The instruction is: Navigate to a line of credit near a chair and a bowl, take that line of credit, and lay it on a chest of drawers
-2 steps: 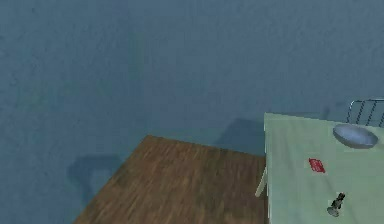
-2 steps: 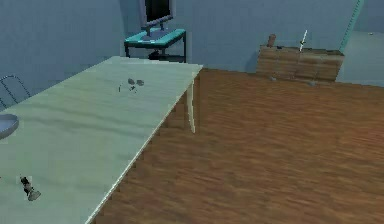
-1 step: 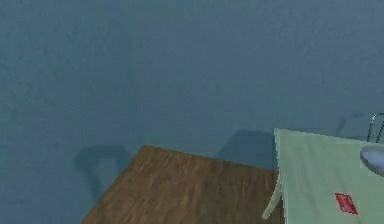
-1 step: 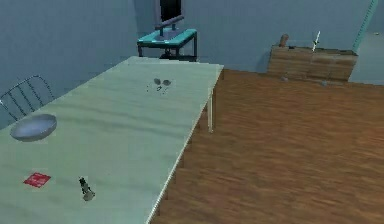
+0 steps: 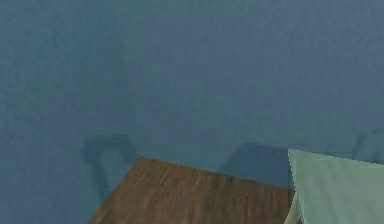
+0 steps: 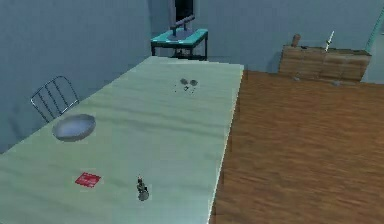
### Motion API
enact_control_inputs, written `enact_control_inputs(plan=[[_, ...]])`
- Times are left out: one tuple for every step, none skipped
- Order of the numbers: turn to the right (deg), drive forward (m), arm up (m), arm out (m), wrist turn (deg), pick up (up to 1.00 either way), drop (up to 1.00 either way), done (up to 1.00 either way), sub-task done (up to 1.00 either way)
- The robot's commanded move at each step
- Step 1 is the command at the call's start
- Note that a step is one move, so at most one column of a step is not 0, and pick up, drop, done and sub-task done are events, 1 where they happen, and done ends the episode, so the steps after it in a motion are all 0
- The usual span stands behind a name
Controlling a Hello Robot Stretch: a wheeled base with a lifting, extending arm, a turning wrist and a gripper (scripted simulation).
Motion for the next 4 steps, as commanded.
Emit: enact_control_inputs(plan=[[45.0, 0.00, 0.00, 0.00, 0.0, 0.00, 0.00, 0.00, 0.00], [45.0, 0.00, 0.00, 0.00, 0.0, 0.00, 0.00, 0.00, 0.00], [45.0, 0.00, 0.00, 0.00, 0.0, 0.00, 0.00, 0.00, 0.00], [42.0, 0.00, 0.00, 0.00, 0.0, 0.00, 0.00, 0.00, 0.00]])
